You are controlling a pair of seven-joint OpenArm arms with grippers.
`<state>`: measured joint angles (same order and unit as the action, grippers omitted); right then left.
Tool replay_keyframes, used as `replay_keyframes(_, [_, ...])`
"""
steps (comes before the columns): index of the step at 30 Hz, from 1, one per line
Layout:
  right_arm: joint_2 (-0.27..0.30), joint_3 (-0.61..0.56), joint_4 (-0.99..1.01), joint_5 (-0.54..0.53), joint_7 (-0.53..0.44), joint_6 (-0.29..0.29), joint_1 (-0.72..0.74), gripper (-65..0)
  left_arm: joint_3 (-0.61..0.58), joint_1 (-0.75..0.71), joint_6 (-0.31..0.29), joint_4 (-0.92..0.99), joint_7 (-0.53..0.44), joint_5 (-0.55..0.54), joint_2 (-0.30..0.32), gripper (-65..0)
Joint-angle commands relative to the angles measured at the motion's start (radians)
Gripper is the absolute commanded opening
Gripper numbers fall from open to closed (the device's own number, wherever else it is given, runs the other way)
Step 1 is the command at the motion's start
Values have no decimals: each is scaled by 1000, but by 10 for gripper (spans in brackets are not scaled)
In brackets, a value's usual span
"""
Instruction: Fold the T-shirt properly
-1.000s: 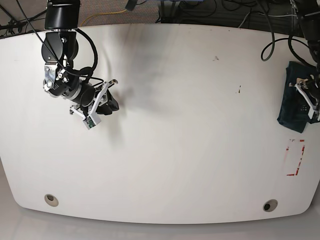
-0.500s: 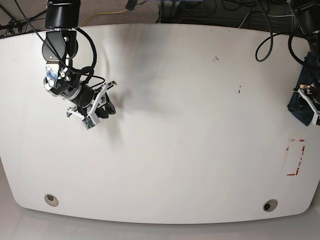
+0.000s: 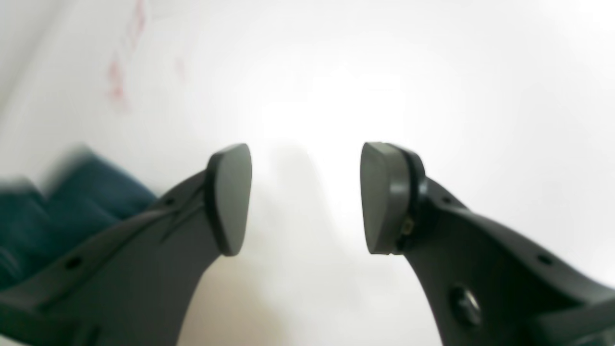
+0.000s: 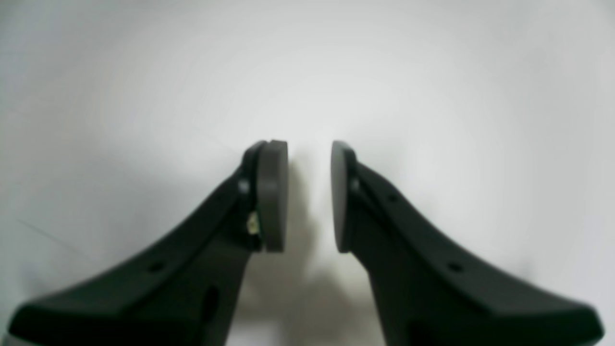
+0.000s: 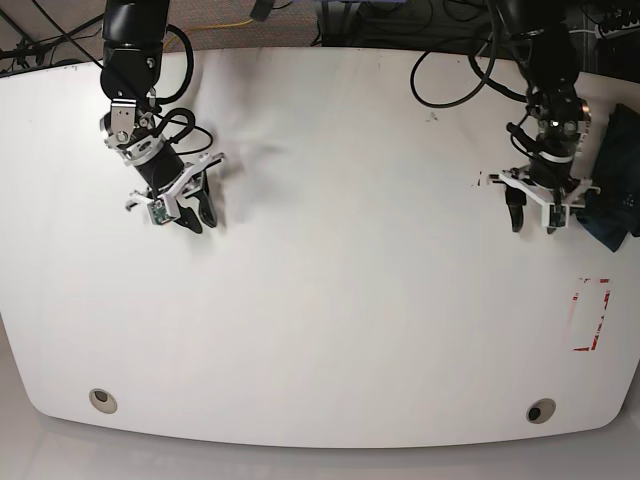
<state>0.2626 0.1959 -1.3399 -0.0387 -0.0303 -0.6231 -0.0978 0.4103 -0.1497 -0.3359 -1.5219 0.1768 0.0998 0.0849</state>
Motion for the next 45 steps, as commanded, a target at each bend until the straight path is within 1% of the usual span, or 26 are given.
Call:
replay_keyframes(1, [16,14,-14,-20,-58,-7,-27,-506,2,-21,41,-7,-110,-2,-20,-318])
replay_keyframes(4, [16,57,-19,-26,-63,-8,-90,-506,-3,-75,47,-9,-165,-1,-67,-318])
replay_keyframes(7, [8,103,-65,-26,-64,-8,-164,-506,-35,-153,47,-45,-178,-2,-104,-318])
replay_keyframes(10, [2,149,-157,-28,-64,-8,-293,-506,-83,-271,47,-125,-178,-2,-141,-318])
replay_keyframes(14, [-47,190,-275,-28,-64,-8,-435,-506,-118,-456,47,-277,-178,-2,-198,-318])
replay_keyframes(16, [-78,213,-329,-28,-64,-8,-526,-506,-144,-572,47,-355,-176,-2,-227,-319])
replay_keyframes(18, [-98,219,-355,-36,-64,-8,-575,-506,-166,-663,47,-400,-176,-2,-238,-319])
replay_keyframes(21, [-118,221,-379,-109,-64,-8,-667,-506,-202,-785,47,-438,-176,-4,-238,-325])
replay_keyframes(23, [-119,216,-379,-175,-64,-8,-735,-506,-218,-856,47,-443,-176,-4,-236,-368])
replay_keyframes(26, [-124,215,-373,-206,-66,-8,-801,-506,-221,-919,47,-437,-176,-4,-231,-407])
replay_keyframes(27, [-125,215,-372,-209,-66,-8,-825,-506,-222,-937,47,-426,-176,-4,-231,-410])
replay_keyframes(30, [-131,211,-352,-209,-67,-8,-893,-506,-222,-968,47,-369,-176,-5,-227,-410])
replay_keyframes(33, [-168,210,-300,-206,-118,-8,-939,-506,-221,-968,47,-262,-176,-19,-192,-410])
replay_keyframes(36, [-188,210,-189,-203,-198,-8,-954,-506,-228,-948,47,-93,-178,-113,-135,-411])
replay_keyframes(38, [-190,202,-95,-162,-245,-8,-949,-506,-251,-891,47,16,-178,-159,-89,-411])
replay_keyframes(40, [-190,173,-14,-115,-285,-1,-926,-506,-270,-848,47,120,-178,-183,-58,-411])
replay_keyframes(43, [-190,144,102,-62,-331,2,-876,-506,-304,-769,47,264,-178,-191,-30,-411])
replay_keyframes(45, [-191,142,191,-28,-333,22,-820,-506,-314,-693,47,361,-178,-186,-24,-411])
